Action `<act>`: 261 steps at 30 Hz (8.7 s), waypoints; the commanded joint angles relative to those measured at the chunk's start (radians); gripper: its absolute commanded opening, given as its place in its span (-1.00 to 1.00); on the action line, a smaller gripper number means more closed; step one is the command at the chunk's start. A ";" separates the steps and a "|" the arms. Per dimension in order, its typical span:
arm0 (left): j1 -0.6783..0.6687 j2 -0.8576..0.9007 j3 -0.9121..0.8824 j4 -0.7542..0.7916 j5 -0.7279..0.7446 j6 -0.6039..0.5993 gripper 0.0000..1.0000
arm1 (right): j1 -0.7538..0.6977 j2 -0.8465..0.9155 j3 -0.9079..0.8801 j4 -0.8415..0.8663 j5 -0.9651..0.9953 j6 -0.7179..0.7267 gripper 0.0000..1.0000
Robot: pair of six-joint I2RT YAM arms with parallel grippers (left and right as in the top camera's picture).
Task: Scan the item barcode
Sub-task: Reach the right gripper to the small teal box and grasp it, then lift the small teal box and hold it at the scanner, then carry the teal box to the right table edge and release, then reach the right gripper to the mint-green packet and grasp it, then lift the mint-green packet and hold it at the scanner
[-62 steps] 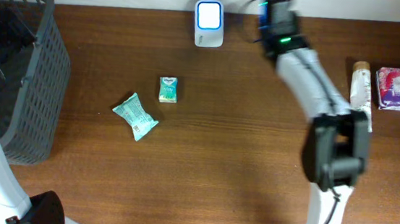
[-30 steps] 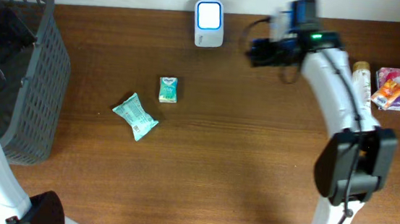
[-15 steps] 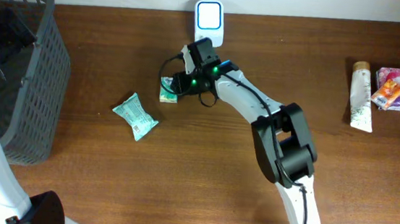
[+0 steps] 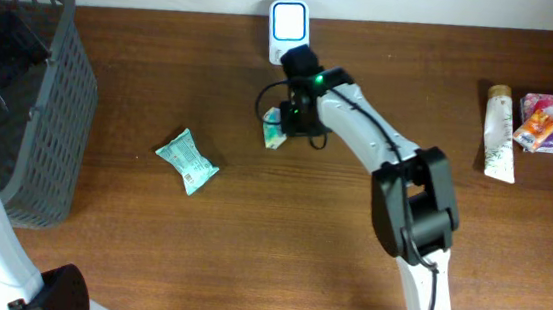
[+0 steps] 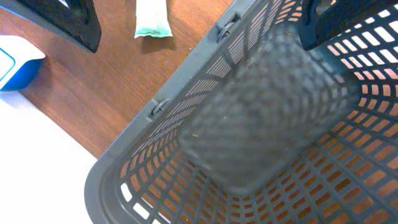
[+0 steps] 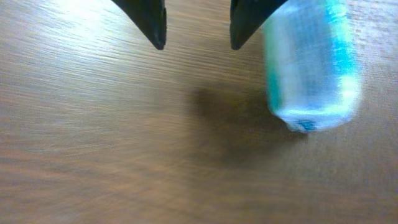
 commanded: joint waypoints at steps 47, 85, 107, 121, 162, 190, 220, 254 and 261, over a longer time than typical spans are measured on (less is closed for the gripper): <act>0.005 0.000 0.007 0.001 -0.008 0.016 0.98 | -0.051 -0.002 -0.161 0.098 -0.306 -0.119 0.01; 0.005 0.000 0.007 0.001 -0.008 0.016 0.98 | -0.254 -0.054 -0.158 0.327 -1.056 -0.085 -0.92; 0.005 0.000 0.007 0.001 -0.008 0.016 0.98 | -0.082 0.098 0.014 1.055 0.087 -0.883 -0.92; 0.005 0.000 0.007 0.001 -0.008 0.016 0.99 | -0.195 -0.100 0.014 0.846 0.702 -0.313 -0.92; 0.005 0.000 0.007 0.001 -0.008 0.016 0.98 | -0.595 -0.377 -0.090 -0.005 -0.085 0.025 0.03; 0.005 0.000 0.007 0.001 -0.008 0.016 0.98 | 0.203 0.093 -0.100 0.379 -0.680 -0.377 0.68; 0.005 0.000 0.007 0.001 -0.008 0.016 0.98 | 0.175 -0.093 -0.089 0.193 -0.498 -0.152 -0.35; 0.005 0.000 0.007 0.001 -0.008 0.016 0.98 | 0.145 -0.359 -0.096 0.380 -0.346 0.015 -0.92; 0.005 0.000 0.007 0.001 -0.008 0.016 0.98 | -0.093 -0.383 -0.098 0.217 -0.519 0.121 -0.92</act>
